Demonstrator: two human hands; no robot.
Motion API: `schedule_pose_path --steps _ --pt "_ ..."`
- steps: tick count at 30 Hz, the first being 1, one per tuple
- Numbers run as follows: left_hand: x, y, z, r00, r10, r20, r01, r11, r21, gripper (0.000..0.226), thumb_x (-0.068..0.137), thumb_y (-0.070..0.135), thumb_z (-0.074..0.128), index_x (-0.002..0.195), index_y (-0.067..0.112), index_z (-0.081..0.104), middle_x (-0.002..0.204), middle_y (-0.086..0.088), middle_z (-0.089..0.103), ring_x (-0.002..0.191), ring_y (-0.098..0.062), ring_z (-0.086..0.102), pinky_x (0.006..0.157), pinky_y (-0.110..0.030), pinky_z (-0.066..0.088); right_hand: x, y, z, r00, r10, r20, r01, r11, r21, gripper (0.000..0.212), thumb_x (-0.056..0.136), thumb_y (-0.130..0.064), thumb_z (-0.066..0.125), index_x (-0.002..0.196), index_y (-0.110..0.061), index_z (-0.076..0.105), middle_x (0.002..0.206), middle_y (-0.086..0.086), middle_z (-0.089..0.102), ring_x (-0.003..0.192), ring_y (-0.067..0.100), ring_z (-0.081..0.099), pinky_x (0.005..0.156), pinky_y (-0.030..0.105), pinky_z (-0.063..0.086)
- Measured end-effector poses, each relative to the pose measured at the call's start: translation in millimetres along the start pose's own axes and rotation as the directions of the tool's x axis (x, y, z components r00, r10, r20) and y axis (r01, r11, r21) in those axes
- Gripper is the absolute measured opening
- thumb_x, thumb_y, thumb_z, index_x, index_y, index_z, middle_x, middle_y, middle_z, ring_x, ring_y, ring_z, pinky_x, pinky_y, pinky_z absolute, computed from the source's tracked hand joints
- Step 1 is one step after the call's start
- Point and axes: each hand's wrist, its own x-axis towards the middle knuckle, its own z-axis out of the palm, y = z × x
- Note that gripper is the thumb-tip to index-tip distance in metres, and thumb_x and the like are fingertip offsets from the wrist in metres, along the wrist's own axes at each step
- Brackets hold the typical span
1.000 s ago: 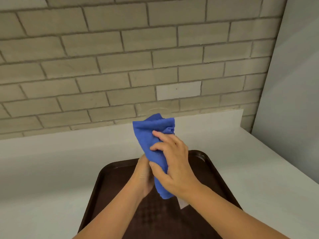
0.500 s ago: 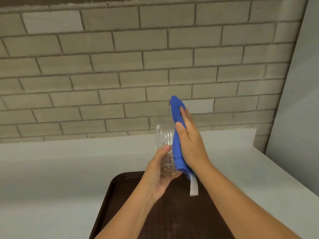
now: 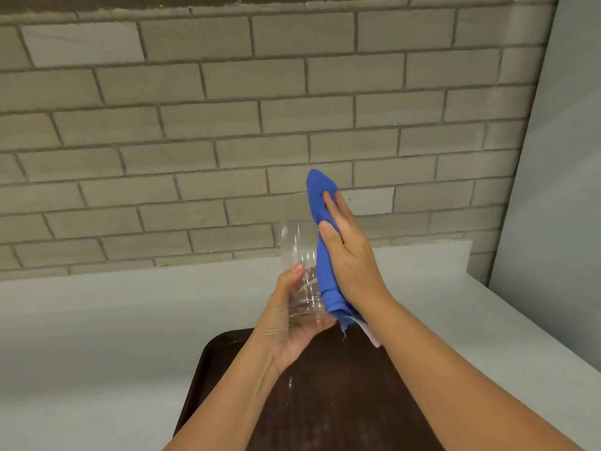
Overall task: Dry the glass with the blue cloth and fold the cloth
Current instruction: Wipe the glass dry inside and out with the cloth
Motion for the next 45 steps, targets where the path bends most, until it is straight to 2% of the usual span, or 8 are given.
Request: schedule_pose_path --steps 8,12,17,19,30,34,39,45 --pt "-1.6 8.3 -12.7 1.0 -0.005 0.003 0.005 0.999 0.046 0.07 0.034 0.042 0.086 0.094 0.009 0.069 0.081 -0.009 0.075 0.071 -0.022 0.071 0.067 -0.033 0.057 -70.1 5.1 22.1 0.957 0.283 -0.059 -0.238 0.886 0.399 0.052 0.083 -0.041 0.045 0.134 -0.035 0.038 0.145 -0.01 0.042 0.133 0.007 0.039 0.115 0.037 0.03" --pt "-0.9 8.6 1.7 0.999 0.024 0.034 -0.029 0.987 0.158 0.014 0.063 0.028 0.07 0.07 0.017 0.075 0.064 0.0 0.073 0.055 -0.013 0.068 0.065 -0.031 0.055 -68.8 9.3 16.6 0.893 0.436 -0.108 -0.248 0.68 0.69 0.036 0.083 -0.042 0.05 0.115 -0.029 0.061 0.121 0.003 0.066 0.11 0.016 0.062 0.099 0.04 0.046" --pt "4.3 7.8 12.1 0.988 0.146 -0.045 -0.116 0.908 0.402 0.058 0.053 0.046 0.068 0.103 0.017 0.069 0.088 -0.002 0.073 0.076 -0.016 0.07 0.068 -0.029 0.054 -66.4 9.5 14.3 0.811 0.583 -0.051 -0.25 0.424 0.87 0.032 0.089 -0.032 0.045 0.107 -0.015 0.066 0.102 0.012 0.071 0.09 0.024 0.067 0.084 0.038 0.05" --pt "5.4 10.1 16.6 0.97 0.217 -0.113 -0.132 0.854 0.503 0.078 0.053 0.053 0.068 0.12 0.014 0.057 0.106 -0.006 0.07 0.098 -0.02 0.066 0.087 -0.033 0.05 -62.5 7.2 14.6 0.79 0.609 -0.077 -0.249 0.433 0.866 0.033 0.09 -0.033 0.043 0.111 -0.015 0.063 0.105 0.01 0.069 0.091 0.023 0.064 0.085 0.037 0.049" --pt "-12.5 34.3 25.1 0.814 0.549 -0.19 -0.16 0.527 0.835 0.045 0.085 0.039 0.054 0.126 0.025 0.045 0.128 0.0 0.051 0.092 -0.002 0.05 0.065 -0.006 0.038 -54.5 -7.4 32.2 0.883 0.445 -0.149 -0.226 0.683 0.695 0.027 0.093 -0.03 0.04 0.111 -0.026 0.06 0.116 0.003 0.065 0.108 0.019 0.061 0.096 0.038 0.048" --pt "-23.9 38.0 25.3 0.814 0.523 -0.254 -0.14 0.601 0.787 0.077 0.07 0.04 0.071 0.136 0.025 0.034 0.127 0.009 0.049 0.11 -0.008 0.053 0.082 -0.02 0.044 -62.3 -15.6 43.1 0.953 0.273 -0.128 -0.156 0.809 0.566 0.043 0.085 -0.04 0.043 0.126 -0.03 0.051 0.133 -0.003 0.056 0.124 0.011 0.051 0.109 0.039 0.038" --pt "-35.2 40.6 4.4 0.899 0.338 -0.277 -0.179 0.863 0.473 0.085 0.049 0.039 0.082 0.124 0.017 0.05 0.106 -0.001 0.067 0.08 -0.009 0.068 0.06 -0.024 0.052 -70.3 -16.5 45.1 0.999 -0.007 -0.038 0.02 0.93 0.368 0.036 0.085 -0.04 0.04 0.109 -0.066 0.042 0.144 -0.033 0.028 0.132 -0.017 0.022 0.109 0.009 0.024" --pt "-43.6 30.2 -0.1 0.97 0.19 -0.149 -0.175 0.979 0.106 0.072 0.049 0.037 0.085 0.114 0.014 0.063 0.104 -0.009 0.073 0.088 -0.021 0.072 0.066 -0.035 0.058 -15.5 -25.2 31.0 0.97 -0.226 0.088 0.228 0.974 -0.011 0.044 0.089 -0.037 0.041 0.129 -0.044 0.026 0.147 -0.025 0.006 0.139 -0.008 -0.002 0.108 0.002 0.003"
